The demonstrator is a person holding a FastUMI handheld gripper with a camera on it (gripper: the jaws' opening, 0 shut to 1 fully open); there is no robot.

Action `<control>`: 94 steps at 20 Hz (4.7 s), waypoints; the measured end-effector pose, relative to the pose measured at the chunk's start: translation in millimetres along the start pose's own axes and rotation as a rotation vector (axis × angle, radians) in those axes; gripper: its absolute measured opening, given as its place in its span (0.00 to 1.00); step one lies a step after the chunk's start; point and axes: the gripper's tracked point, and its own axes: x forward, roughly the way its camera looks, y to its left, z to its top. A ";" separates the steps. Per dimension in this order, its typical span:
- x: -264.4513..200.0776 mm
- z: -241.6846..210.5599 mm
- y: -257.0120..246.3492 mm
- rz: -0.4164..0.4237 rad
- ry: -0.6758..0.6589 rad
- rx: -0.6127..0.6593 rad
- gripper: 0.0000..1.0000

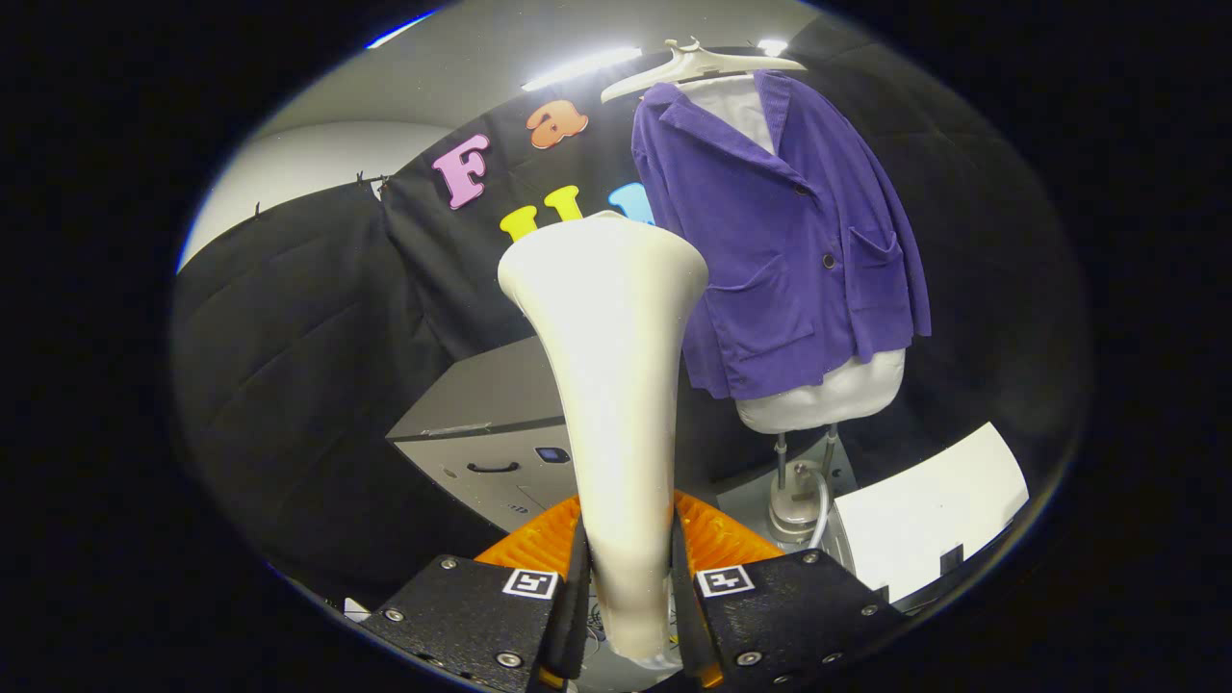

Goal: Iron the clothes twice with a garment steamer, once on the left side and once on the right side.

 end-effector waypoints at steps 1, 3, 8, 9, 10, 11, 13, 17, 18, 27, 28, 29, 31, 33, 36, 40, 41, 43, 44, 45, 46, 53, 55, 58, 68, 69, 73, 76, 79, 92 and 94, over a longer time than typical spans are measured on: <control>-3.7 -3.8 -4.4 -0.007 0.004 0.001 0.38; -6.5 -4.8 -10.9 -0.017 0.007 0.012 0.38; -10.7 27.8 -22.0 -0.025 -0.028 -0.005 0.38; -11.3 40.8 -22.7 -0.023 -0.046 -0.008 0.38; -12.0 54.1 -23.1 -0.020 -0.060 -0.016 0.38; -13.4 68.6 -24.2 -0.016 -0.079 -0.021 0.38; -13.1 99.1 -26.2 -0.009 -0.122 -0.030 0.38; -5.5 157.0 -29.7 0.008 -0.184 -0.053 0.38; -2.9 172.5 -31.5 0.010 -0.204 -0.058 0.38; 49.5 293.0 -46.3 0.003 -0.331 -0.070 0.38; 58.8 302.6 -50.2 -0.008 -0.340 -0.070 0.38; 68.1 312.6 -54.5 -0.025 -0.354 -0.073 0.38; 86.1 329.5 -64.8 -0.075 -0.393 -0.102 0.37; 101.4 336.0 -71.4 -0.109 -0.401 -0.133 0.38; 130.0 333.3 -76.1 -0.120 -0.367 -0.135 0.38; 143.6 309.9 -90.4 -0.141 -0.339 -0.150 0.38; 147.8 301.3 -93.6 -0.140 -0.326 -0.152 0.38; 153.8 281.1 -103.3 -0.134 -0.291 -0.135 0.38; 156.9 268.7 -110.1 -0.138 -0.261 -0.119 0.38; 159.0 256.7 -120.4 -0.148 -0.235 -0.101 0.38; 159.9 248.0 -127.4 -0.155 -0.224 -0.089 0.38; 165.6 172.8 -163.0 -0.203 -0.107 -0.020 0.38; 167.8 150.6 -168.5 -0.208 -0.070 -0.008 0.38; 168.8 121.8 -178.9 -0.226 -0.020 0.002 0.38; 164.8 51.8 -205.1 -0.286 0.112 0.029 0.38; 164.1 43.6 -207.3 -0.290 0.127 0.028 0.38; 169.8 12.7 -216.0 -0.300 0.186 0.035 0.38; 178.7 -10.7 -219.5 -0.305 0.231 0.047 0.38; 187.3 -35.4 -216.8 -0.300 0.279 0.070 0.38; 140.5 -15.2 -176.8 -0.178 0.154 0.167 0.38; 116.9 12.6 -168.5 -0.155 0.076 0.158 0.38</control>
